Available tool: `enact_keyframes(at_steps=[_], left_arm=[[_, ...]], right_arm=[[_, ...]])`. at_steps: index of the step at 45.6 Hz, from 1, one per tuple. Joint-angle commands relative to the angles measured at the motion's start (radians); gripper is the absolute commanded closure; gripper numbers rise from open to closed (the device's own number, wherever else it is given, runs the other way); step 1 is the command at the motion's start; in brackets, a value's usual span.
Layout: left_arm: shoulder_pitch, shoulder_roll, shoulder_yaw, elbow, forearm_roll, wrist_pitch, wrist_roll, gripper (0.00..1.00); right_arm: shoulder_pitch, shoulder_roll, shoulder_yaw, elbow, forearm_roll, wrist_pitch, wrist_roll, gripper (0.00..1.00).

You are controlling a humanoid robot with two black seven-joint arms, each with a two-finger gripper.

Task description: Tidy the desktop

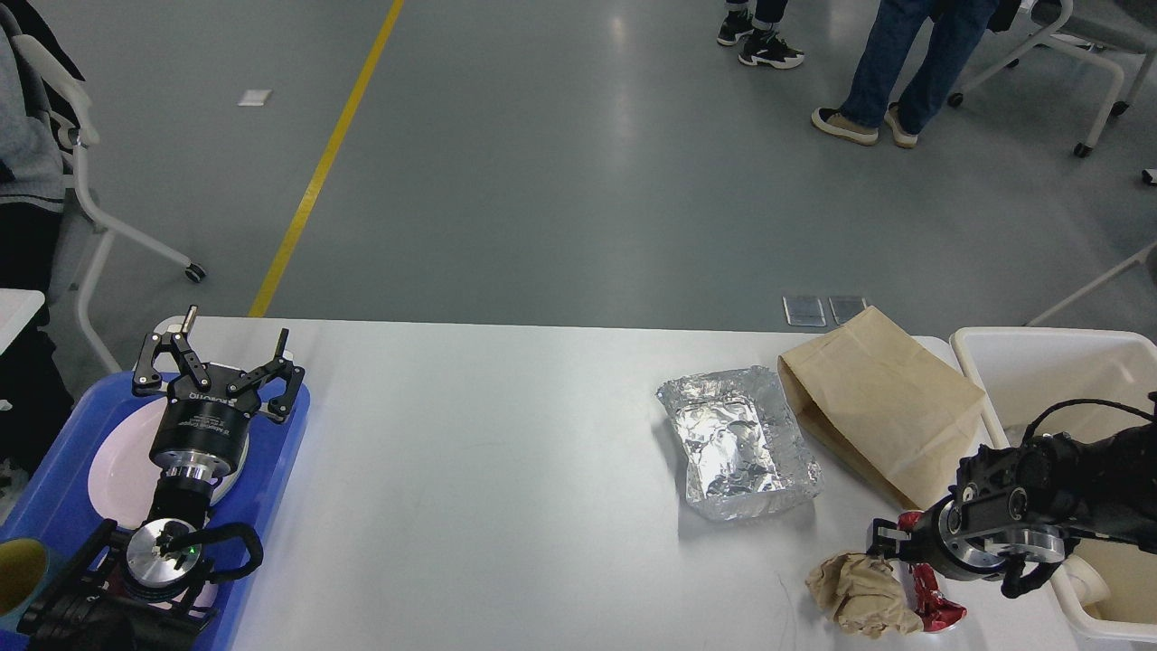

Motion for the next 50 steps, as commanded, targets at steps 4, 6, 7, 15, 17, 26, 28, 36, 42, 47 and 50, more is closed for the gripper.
enact_keyframes(at_steps=[4, 6, 7, 15, 17, 26, 28, 36, 42, 47, 50], left_arm=[[0.0, 0.0, 0.0, 0.0, 0.0, 0.0, 0.0, 0.04], [0.0, 0.0, 0.0, 0.0, 0.0, 0.0, 0.0, 0.04], [0.0, 0.0, 0.0, 0.0, 0.0, 0.0, 0.0, 0.04], [0.0, 0.0, 0.0, 0.0, 0.0, 0.0, 0.0, 0.04], [0.0, 0.0, 0.0, 0.001, 0.0, 0.0, 0.0, 0.04], [0.0, 0.0, 0.0, 0.0, 0.0, 0.0, 0.0, 0.04], [0.0, 0.0, 0.0, 0.0, 0.0, 0.0, 0.0, 0.04], [0.0, 0.0, 0.0, 0.0, 0.0, 0.0, 0.0, 0.04], [0.0, 0.0, 0.0, 0.0, 0.0, 0.0, 0.0, 0.04], [0.0, 0.0, 0.0, 0.0, 0.002, 0.0, 0.0, 0.04], [0.001, 0.0, 0.0, 0.0, 0.0, 0.0, 0.0, 0.04]], right_arm=[[-0.005, 0.0, 0.003, 0.0, 0.003, 0.004, -0.001, 0.8], [-0.005, 0.0, 0.003, 0.0, 0.003, 0.004, 0.0, 0.8], [-0.005, 0.0, 0.005, 0.0, 0.002, 0.002, -0.001, 0.82], [-0.007, 0.0, 0.005, 0.0, 0.003, -0.001, -0.001, 1.0], [-0.007, 0.0, 0.005, 0.0, 0.003, -0.002, -0.001, 1.0], [-0.001, -0.002, 0.003, 0.0, 0.003, 0.007, -0.003, 1.0], [0.001, -0.006, 0.003, 0.005, 0.003, 0.008, -0.003, 1.0], [0.021, -0.047, -0.007, 0.008, 0.011, 0.019, -0.004, 1.0], [0.106, -0.115, -0.023, 0.057, 0.012, 0.123, -0.001, 1.0], [0.22, -0.153, -0.041, 0.114, 0.012, 0.25, 0.0, 1.0], [0.3, -0.166, -0.052, 0.152, 0.012, 0.321, -0.001, 1.0]])
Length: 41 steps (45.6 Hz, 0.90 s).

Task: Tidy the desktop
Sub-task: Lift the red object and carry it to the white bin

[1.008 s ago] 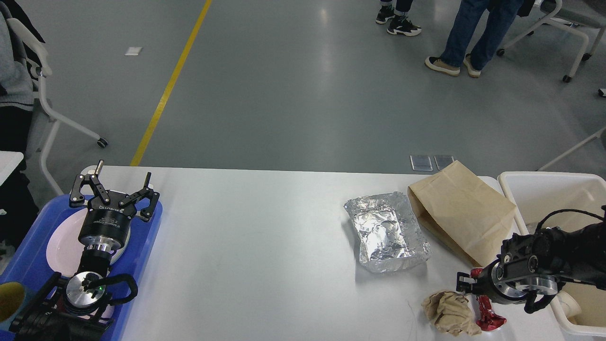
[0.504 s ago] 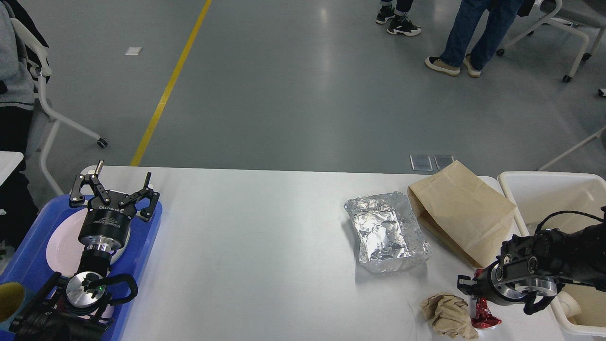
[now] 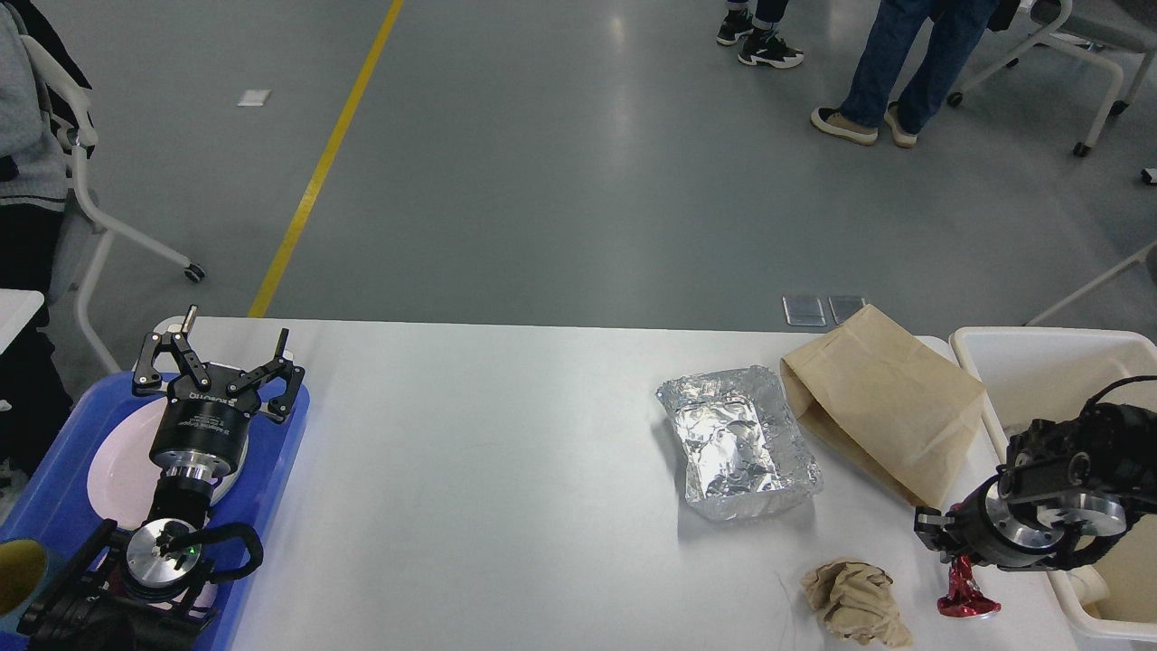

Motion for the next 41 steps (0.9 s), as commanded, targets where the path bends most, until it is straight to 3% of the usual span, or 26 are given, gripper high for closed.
enact_keyframes(at_steps=[1, 8, 22, 25, 31, 41], left_arm=[[0.0, 0.0, 0.0, 0.0, 0.0, 0.0, 0.002, 0.04], [0.0, 0.0, 0.0, 0.0, 0.002, 0.0, 0.002, 0.04], [0.0, 0.0, 0.0, 0.0, 0.0, 0.0, 0.0, 0.04], [0.0, 0.0, 0.0, 0.0, 0.0, 0.0, 0.002, 0.04], [0.002, 0.0, 0.0, 0.0, 0.0, 0.0, 0.002, 0.04], [0.0, 0.0, 0.0, 0.0, 0.0, 0.0, 0.002, 0.04]], right_arm=[[0.15, -0.032, -0.02, 0.071, 0.002, 0.142, 0.0, 1.0], [0.331, -0.062, -0.03, 0.14, 0.014, 0.3, 0.001, 1.0], [0.739, -0.036, -0.212, 0.341, 0.169, 0.309, 0.015, 1.0], [0.773, -0.019, -0.25, 0.357, 0.174, 0.309, 0.036, 1.0], [0.819, 0.011, -0.323, 0.361, 0.184, 0.332, 0.193, 1.0], [0.817, 0.021, -0.364, 0.348, 0.177, 0.319, 0.182, 1.0]])
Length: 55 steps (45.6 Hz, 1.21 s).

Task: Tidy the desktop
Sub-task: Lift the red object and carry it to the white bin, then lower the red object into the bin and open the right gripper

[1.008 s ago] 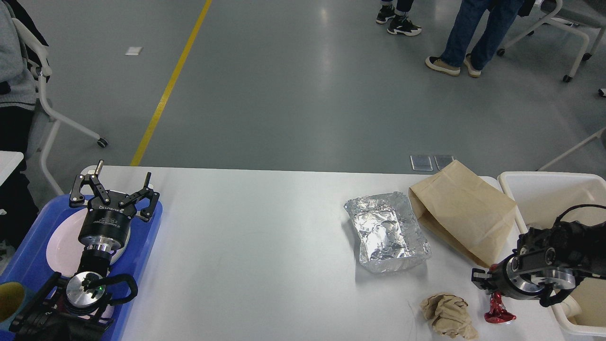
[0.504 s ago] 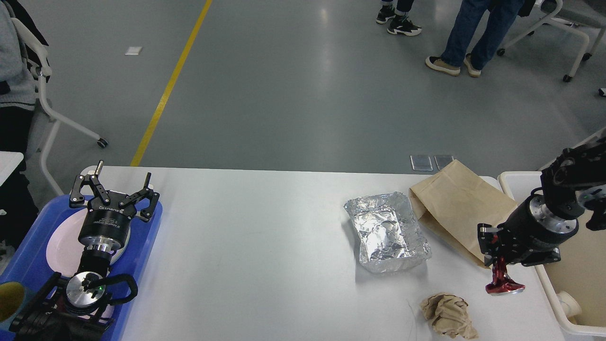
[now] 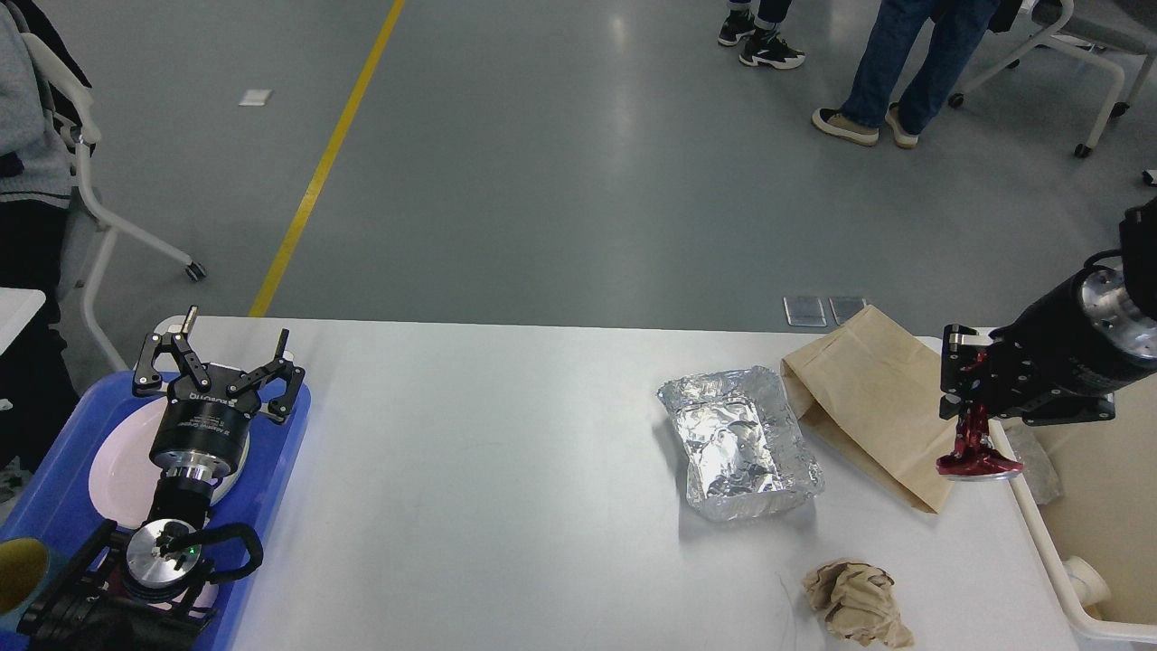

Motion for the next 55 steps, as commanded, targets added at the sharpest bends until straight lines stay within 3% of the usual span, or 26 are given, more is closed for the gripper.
enact_keyframes(at_steps=[1, 12, 23, 32, 44, 55], left_arm=[[-0.001, 0.0, 0.0, 0.0, 0.0, 0.0, -0.001, 0.04], [0.001, 0.0, 0.0, 0.0, 0.0, 0.0, -0.001, 0.04], [0.001, 0.0, 0.0, 0.0, 0.0, 0.0, -0.001, 0.04], [0.001, 0.0, 0.0, 0.0, 0.0, 0.0, -0.001, 0.04], [0.001, 0.0, 0.0, 0.0, 0.0, 0.0, -0.001, 0.04], [0.001, 0.0, 0.0, 0.0, 0.0, 0.0, -0.001, 0.04]], right_arm=[[-0.01, -0.002, -0.011, -0.015, -0.012, -0.004, -0.015, 1.0], [-0.145, -0.005, -0.025, -0.145, -0.012, -0.035, -0.075, 1.0], [-0.518, -0.1, 0.038, -0.585, 0.019, -0.059, -0.075, 1.0], [-0.829, -0.167, 0.203, -0.926, 0.044, -0.088, -0.075, 1.0], [-1.299, -0.094, 0.423, -1.342, 0.171, -0.3, -0.097, 1.0], [-1.503, 0.003, 0.504, -1.413, 0.177, -0.557, -0.164, 1.0]])
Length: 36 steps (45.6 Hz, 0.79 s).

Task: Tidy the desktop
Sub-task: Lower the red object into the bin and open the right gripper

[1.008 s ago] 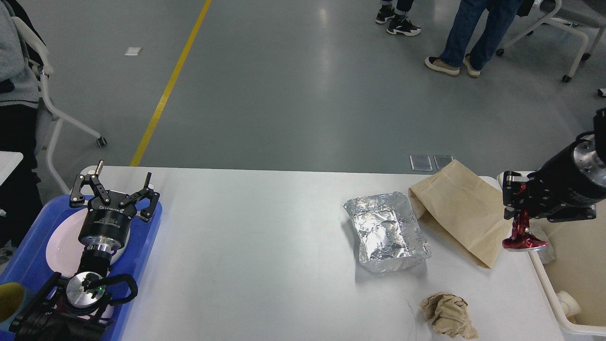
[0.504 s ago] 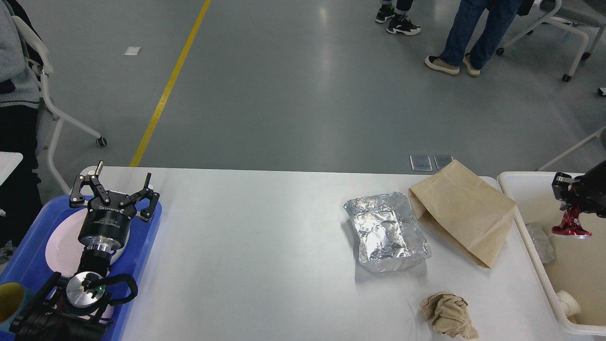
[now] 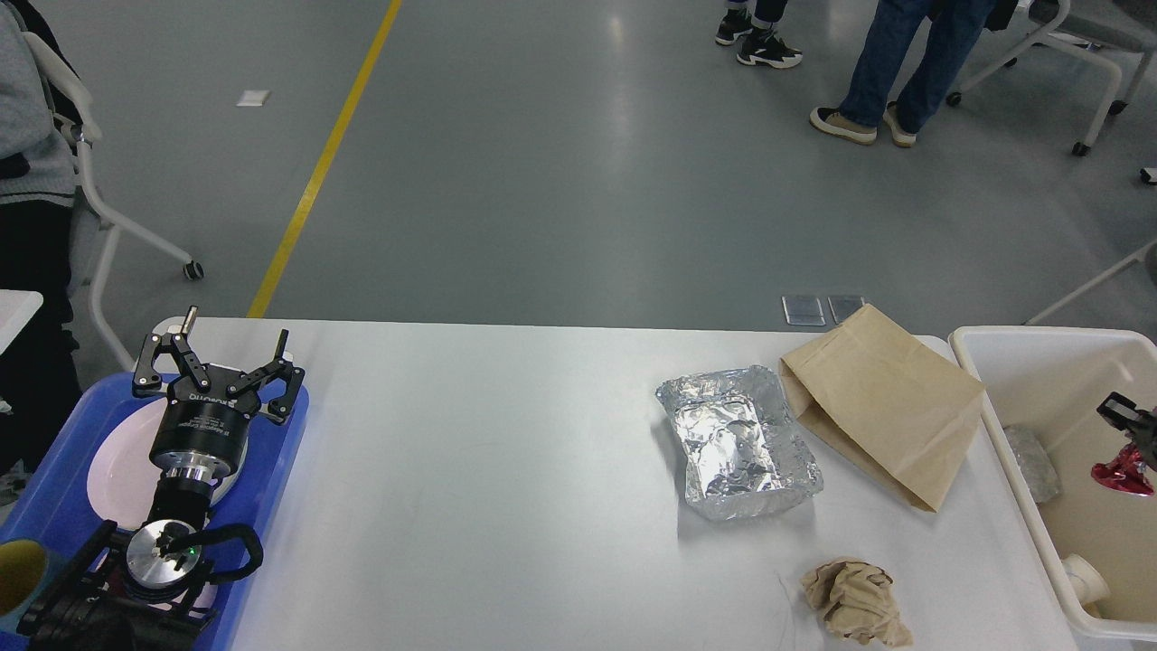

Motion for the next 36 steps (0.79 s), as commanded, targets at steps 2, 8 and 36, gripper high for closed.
enact_keyframes(at_steps=[2, 8, 36], left_arm=[[0.0, 0.0, 0.0, 0.0, 0.0, 0.0, 0.0, 0.04], [0.0, 0.0, 0.0, 0.0, 0.0, 0.0, 0.0, 0.04], [-0.002, 0.0, 0.0, 0.001, 0.0, 0.0, 0.0, 0.04]], right_arm=[[-0.101, 0.06, 0.026, -0.033, 0.001, -0.136, -0.037, 1.0], [-0.17, 0.109, 0.024, -0.083, 0.001, -0.196, -0.057, 1.0], [-0.213, 0.111, 0.023, -0.087, 0.001, -0.314, -0.056, 0.0]])
